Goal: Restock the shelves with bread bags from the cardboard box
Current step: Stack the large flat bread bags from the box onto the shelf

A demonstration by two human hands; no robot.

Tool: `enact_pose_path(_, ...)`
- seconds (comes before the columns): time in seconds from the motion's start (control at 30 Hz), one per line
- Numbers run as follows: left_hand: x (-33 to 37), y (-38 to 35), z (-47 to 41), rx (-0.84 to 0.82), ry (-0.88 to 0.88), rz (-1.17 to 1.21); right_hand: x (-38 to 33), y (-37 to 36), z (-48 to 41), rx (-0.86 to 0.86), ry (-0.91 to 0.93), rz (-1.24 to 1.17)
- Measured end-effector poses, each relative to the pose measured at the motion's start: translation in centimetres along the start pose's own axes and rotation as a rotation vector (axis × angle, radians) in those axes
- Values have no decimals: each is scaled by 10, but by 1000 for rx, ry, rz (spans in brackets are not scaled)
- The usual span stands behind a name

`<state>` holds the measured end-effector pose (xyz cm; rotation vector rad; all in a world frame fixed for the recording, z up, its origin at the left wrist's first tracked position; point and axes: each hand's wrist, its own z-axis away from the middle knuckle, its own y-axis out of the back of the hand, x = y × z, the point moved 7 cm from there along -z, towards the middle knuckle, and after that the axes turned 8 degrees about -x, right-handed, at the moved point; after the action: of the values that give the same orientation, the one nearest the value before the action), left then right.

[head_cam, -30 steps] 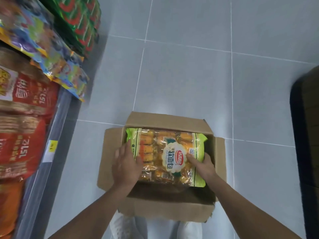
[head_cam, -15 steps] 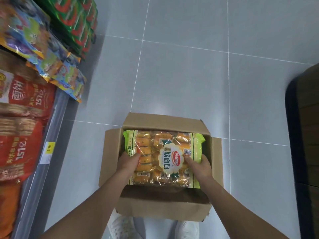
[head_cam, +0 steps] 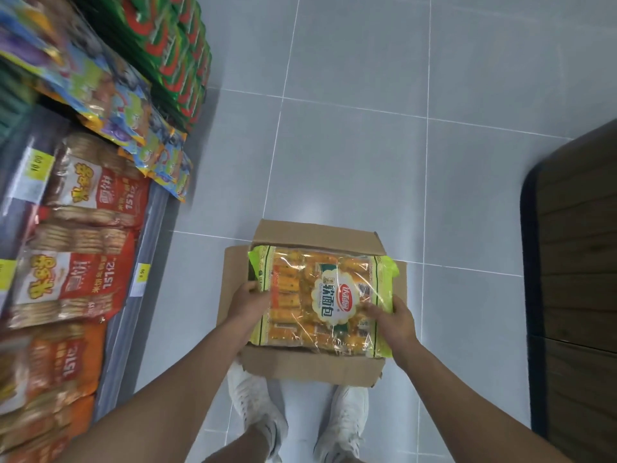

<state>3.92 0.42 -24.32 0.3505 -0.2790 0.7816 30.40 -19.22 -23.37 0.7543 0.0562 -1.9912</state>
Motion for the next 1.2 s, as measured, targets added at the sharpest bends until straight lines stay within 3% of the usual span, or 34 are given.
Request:
enact_pose_path(0.37, 90, 58, 230, 20, -104, 166, -153, 70, 187, -95, 194, 12)
enact_pose_path(0.57, 146, 105, 360, 111, -267, 182, -248, 103, 287, -203, 345, 25)
enact_pose_path(0.83, 200, 172, 522, 214, -638, 130, -366, 121, 420, -459, 542, -13)
enact_pose_path(1.07, 204, 234, 638, 235, -815, 330, -460, 119, 521, -695, 726, 4)
enact_pose_path(1.2, 190, 272, 686, 313, -867, 312, -499, 111, 578, -821, 878, 17)
